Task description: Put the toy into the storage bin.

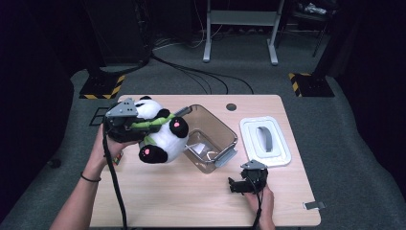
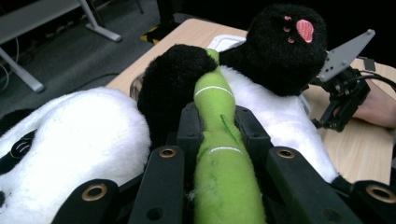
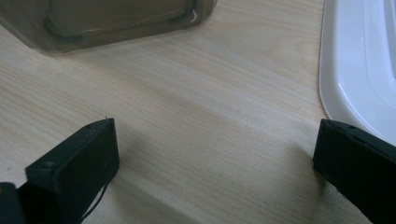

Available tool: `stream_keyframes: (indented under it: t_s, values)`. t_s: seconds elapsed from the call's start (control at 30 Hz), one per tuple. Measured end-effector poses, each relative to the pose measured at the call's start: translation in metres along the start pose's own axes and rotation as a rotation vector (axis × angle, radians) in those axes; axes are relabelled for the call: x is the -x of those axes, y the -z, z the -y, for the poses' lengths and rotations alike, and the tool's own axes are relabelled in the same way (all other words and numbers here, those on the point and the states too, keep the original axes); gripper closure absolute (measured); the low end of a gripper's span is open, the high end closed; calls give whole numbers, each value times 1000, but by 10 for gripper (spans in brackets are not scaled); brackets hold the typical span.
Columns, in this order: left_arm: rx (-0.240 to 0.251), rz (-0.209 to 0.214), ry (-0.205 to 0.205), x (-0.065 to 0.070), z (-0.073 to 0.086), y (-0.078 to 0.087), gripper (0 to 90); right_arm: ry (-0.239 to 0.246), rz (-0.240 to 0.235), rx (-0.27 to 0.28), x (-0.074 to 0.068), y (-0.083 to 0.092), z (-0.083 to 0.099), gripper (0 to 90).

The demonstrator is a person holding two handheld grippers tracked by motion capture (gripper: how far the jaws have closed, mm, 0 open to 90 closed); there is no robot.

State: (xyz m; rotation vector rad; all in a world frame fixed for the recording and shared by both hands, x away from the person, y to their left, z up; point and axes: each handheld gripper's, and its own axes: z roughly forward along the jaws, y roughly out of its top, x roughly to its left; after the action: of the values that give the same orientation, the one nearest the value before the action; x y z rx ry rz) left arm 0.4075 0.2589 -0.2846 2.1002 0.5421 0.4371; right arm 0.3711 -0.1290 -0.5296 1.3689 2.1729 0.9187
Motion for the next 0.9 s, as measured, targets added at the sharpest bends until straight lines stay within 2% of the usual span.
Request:
stream_keyframes:
  t_s: [0.13,0.27,0.5,0.6,0.63,0.9]
  values:
    - [14,12,-24,-2,-16,-9,754,1,-3,0,0,0,0,0]
    - [5,30,-63,-7,-30,-21,754,1,-3,0,0,0,0,0]
    - [17,49,-77,-12,-41,-43,753,-2,-2,0,0,0,0,0]
    - [6,62,-100,-14,-47,-54,753,0,-2,-1,0,0,0,0]
    - [7,56,-102,-14,-48,-57,753,-6,0,1,0,0,0,0]
    - [3,88,-109,-17,-57,-81,752,1,-1,2,0,0,0,0]
